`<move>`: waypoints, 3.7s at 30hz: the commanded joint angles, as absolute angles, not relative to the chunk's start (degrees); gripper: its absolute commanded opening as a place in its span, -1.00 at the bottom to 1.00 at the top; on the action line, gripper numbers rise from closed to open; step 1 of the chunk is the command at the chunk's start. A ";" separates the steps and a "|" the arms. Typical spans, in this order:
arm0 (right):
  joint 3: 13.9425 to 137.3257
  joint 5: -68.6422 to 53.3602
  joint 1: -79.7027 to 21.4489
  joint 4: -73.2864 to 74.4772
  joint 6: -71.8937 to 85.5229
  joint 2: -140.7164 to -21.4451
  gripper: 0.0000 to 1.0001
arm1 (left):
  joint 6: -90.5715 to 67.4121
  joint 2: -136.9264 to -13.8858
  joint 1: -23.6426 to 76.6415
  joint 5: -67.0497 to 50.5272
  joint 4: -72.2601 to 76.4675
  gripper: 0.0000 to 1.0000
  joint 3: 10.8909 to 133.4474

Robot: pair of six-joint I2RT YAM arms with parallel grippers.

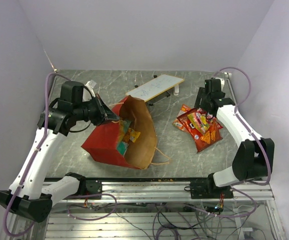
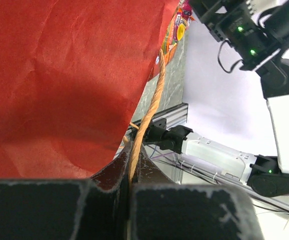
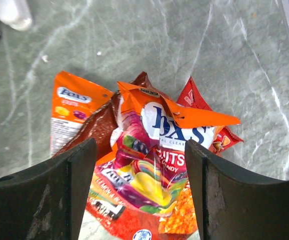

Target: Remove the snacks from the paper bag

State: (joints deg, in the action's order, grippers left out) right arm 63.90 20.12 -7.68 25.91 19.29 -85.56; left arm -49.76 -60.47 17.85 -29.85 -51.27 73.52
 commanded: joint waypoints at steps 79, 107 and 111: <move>51.18 4.41 -66.34 11.09 -40.43 -56.47 0.51 | -35.17 -66.80 18.59 -22.29 -56.75 -0.86 88.56; 53.41 -13.55 -67.55 -14.04 -53.34 -90.58 0.47 | -34.99 -63.01 18.63 -24.29 -50.42 -0.86 87.28; 54.78 -14.44 -67.50 -18.16 -52.78 -95.61 0.47 | -35.55 -63.12 18.63 -24.82 -50.13 -0.86 87.44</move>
